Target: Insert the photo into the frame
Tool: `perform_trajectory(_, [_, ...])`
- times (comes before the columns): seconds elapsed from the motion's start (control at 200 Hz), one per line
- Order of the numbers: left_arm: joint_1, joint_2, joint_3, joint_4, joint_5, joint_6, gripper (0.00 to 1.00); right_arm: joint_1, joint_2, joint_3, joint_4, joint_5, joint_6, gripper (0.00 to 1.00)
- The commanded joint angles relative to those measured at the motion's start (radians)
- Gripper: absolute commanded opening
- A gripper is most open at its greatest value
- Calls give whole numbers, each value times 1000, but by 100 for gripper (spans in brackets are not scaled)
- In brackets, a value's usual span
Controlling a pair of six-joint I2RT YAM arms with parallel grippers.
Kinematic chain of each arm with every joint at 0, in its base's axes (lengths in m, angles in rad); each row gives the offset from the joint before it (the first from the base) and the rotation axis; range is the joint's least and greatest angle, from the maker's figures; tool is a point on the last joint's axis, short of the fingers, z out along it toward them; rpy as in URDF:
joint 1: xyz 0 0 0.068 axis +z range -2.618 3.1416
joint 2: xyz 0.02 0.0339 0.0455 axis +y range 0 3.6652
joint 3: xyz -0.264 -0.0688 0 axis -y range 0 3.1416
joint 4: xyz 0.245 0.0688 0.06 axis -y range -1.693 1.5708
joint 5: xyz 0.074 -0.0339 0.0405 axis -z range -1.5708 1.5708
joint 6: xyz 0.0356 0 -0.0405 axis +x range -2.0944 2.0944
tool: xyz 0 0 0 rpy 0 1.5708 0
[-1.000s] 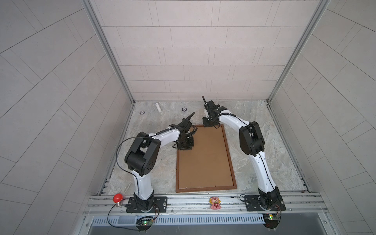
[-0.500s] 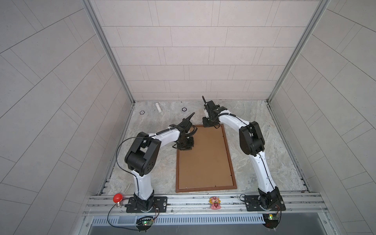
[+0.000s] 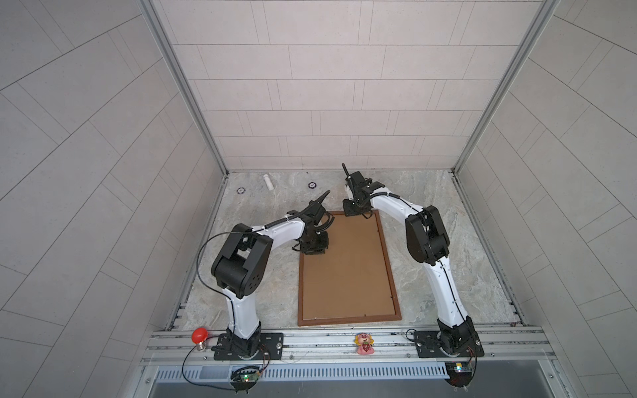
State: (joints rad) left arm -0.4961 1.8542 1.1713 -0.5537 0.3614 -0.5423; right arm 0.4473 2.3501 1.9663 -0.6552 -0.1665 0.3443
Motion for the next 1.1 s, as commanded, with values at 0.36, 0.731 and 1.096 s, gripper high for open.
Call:
perform_trajectory(0.36, [-4,5,-4,-11,-9,1,16,24,31,-79,-196,14,-40,0])
perform_trajectory(0.731, [-4,3,-7,-11,-9,2,16,37,34,-91,-204,12,-57,0])
perform_trajectory(1.096, [-3,10,-5,-15,-9,5,16,47,45,-105,-231,59,-89,0])
